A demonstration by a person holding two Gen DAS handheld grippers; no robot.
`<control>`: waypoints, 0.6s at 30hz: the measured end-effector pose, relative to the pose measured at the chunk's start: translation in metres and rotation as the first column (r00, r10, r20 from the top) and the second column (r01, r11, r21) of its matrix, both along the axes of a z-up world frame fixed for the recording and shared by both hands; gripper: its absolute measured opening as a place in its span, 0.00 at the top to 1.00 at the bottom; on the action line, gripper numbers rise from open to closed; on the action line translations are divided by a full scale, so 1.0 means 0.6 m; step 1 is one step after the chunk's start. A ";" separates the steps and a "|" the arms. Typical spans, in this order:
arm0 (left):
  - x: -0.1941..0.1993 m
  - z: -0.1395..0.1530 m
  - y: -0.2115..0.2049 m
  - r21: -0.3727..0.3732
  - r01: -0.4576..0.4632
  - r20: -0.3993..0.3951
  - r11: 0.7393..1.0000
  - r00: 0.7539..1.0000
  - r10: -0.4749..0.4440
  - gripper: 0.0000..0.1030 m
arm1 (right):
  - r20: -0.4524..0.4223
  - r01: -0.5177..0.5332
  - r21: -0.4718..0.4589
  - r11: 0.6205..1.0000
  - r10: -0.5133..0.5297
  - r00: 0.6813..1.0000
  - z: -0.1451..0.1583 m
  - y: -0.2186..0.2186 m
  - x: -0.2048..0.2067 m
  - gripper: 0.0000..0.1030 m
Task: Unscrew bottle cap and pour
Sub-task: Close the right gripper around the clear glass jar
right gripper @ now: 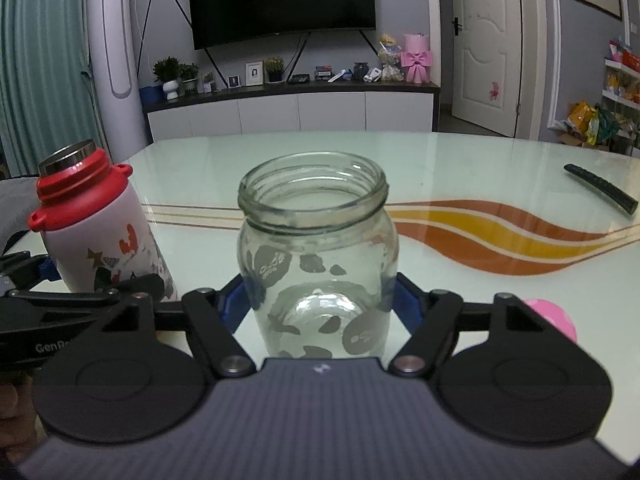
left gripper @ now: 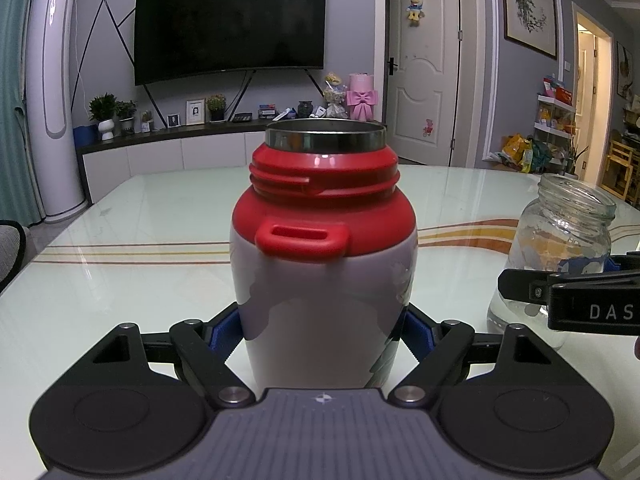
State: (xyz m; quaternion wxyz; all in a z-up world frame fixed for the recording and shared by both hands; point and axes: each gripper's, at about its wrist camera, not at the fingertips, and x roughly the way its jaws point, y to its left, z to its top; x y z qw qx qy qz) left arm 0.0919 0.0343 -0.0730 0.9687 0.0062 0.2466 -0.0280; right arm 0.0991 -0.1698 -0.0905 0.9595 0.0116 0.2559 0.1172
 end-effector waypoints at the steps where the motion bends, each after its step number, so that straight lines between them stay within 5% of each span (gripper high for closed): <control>1: -0.001 0.000 -0.001 0.000 0.000 0.000 1.000 1.000 0.000 0.19 | -0.001 0.001 -0.002 1.000 -0.001 1.000 -0.001 -0.001 0.000 0.21; 18: -0.003 -0.005 0.003 0.001 0.001 0.001 1.000 1.000 -0.001 0.19 | -0.009 -0.003 -0.026 1.000 0.003 1.000 -0.009 0.011 0.001 0.31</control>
